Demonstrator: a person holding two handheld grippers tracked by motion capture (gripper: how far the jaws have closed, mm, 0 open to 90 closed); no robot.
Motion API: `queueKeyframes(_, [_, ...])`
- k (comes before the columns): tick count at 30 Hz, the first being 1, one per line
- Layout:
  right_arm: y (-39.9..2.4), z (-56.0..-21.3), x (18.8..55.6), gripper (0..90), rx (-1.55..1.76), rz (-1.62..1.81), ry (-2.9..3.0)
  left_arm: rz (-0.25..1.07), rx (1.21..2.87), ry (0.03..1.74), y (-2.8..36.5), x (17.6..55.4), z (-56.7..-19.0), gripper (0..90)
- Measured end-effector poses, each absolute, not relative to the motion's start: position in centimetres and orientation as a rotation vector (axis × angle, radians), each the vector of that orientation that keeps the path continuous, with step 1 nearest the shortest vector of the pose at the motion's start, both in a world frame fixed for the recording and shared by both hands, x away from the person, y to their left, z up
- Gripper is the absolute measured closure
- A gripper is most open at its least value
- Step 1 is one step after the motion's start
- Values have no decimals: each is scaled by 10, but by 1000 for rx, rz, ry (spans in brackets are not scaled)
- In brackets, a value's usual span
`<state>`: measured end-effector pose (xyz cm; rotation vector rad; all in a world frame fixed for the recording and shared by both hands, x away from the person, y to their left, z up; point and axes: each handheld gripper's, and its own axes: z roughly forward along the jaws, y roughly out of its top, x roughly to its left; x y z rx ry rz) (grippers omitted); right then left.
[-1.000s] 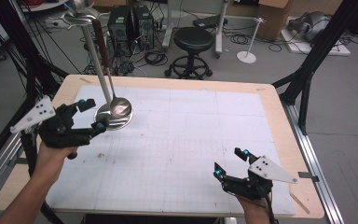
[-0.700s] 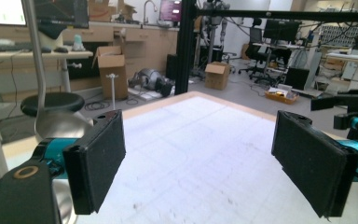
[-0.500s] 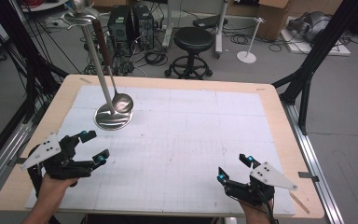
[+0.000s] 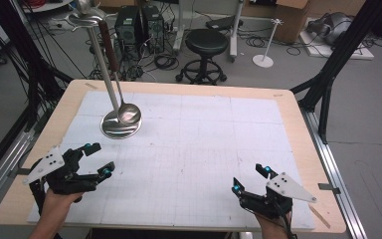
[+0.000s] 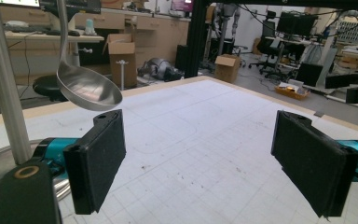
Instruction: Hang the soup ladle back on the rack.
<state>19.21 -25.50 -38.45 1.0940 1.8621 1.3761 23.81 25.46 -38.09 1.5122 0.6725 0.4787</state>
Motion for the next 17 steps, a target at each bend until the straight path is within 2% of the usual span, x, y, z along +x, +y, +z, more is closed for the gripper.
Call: queueKeyframes(17, [-257,-384,192,161,1101,1389,1852,476,1519,690,254,240,-385,183])
